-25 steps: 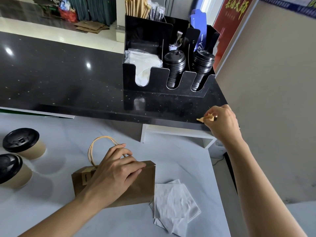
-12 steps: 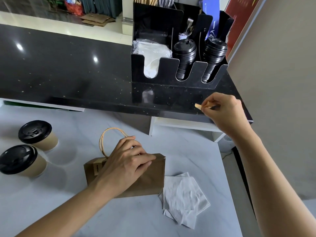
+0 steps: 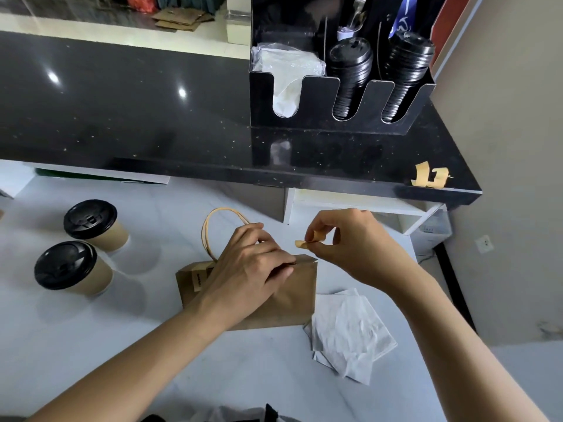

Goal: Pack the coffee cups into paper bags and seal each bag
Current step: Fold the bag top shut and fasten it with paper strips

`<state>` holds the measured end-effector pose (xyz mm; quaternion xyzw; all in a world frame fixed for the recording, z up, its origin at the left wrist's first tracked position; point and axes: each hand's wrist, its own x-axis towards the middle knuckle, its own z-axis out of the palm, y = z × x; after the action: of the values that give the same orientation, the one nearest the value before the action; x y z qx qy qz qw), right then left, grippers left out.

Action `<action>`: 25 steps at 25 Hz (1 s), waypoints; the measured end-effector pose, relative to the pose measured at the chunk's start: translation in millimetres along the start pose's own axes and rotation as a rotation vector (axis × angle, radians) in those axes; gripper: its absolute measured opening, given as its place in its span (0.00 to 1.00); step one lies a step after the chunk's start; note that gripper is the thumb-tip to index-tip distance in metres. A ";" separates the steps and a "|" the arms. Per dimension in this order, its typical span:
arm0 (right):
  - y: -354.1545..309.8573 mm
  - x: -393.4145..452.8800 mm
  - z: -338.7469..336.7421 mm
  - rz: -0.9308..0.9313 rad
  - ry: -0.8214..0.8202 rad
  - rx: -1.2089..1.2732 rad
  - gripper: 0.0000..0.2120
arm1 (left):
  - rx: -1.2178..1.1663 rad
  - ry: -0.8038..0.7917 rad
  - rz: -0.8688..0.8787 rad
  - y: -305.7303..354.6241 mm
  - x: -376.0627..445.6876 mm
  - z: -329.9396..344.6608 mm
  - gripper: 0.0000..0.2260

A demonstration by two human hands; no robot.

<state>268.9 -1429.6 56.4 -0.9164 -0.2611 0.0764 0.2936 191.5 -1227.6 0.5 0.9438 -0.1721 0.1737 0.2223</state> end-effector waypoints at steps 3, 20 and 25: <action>-6.2 3.5 6.7 0.009 -0.072 -0.044 0.03 | 0.010 0.000 -0.044 2.0 0.6 -0.6 0.09; -10.3 9.5 2.1 0.042 -0.231 -0.095 0.04 | 0.029 -0.084 -0.052 4.9 10.1 -2.9 0.07; -12.5 -2.3 5.3 0.012 -0.162 -0.115 0.06 | 0.023 -0.105 -0.057 4.1 9.6 -1.2 0.09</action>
<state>260.0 -1419.5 59.3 -0.9241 -0.2824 0.1370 0.2180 198.1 -1232.9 6.9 0.9586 -0.1548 0.1193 0.2069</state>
